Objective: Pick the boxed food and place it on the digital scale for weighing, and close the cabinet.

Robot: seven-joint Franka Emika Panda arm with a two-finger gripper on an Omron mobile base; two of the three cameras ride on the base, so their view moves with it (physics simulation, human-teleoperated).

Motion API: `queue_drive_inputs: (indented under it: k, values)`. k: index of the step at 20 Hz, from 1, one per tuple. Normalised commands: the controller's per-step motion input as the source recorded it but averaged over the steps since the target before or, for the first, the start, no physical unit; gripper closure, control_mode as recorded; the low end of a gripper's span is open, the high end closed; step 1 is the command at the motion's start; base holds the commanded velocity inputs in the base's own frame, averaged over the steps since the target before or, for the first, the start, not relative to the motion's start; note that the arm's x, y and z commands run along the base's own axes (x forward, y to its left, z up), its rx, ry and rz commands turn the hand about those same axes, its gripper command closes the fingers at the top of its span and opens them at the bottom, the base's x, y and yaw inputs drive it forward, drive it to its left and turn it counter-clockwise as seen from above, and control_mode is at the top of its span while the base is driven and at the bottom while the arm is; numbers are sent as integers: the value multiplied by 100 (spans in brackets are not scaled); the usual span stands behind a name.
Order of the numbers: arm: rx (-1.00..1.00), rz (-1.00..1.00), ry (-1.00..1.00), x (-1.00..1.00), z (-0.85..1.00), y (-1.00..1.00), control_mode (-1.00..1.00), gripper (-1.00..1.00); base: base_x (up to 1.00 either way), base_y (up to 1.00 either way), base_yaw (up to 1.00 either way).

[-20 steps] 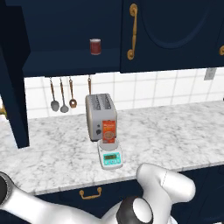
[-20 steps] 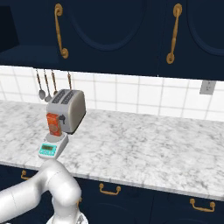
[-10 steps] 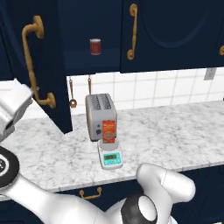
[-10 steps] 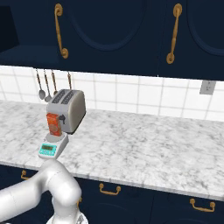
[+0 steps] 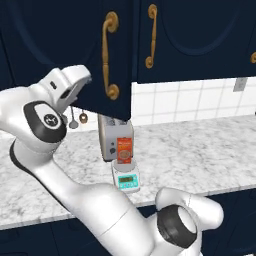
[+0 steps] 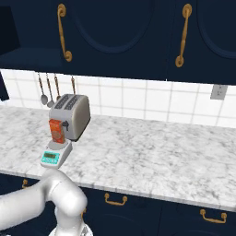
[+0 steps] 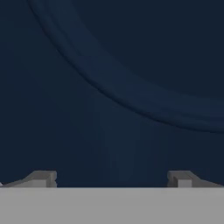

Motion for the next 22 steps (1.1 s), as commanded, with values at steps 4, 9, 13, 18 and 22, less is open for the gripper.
queue_drive_inputs:
  k: [4,9,13,18,22]
  values:
    - [22,4,16,100,-12,-100,-100,-100,0,0,0]
    - [23,9,10,100,-1,-100,-100,-100,0,0,0]
    - [13,16,21,100,-6,-75,-100,-100,0,0,0]
    - [5,24,-4,100,-39,-73,-100,-100,0,0,0]
    - [3,27,-13,100,-52,-61,-100,-100,0,0,0]
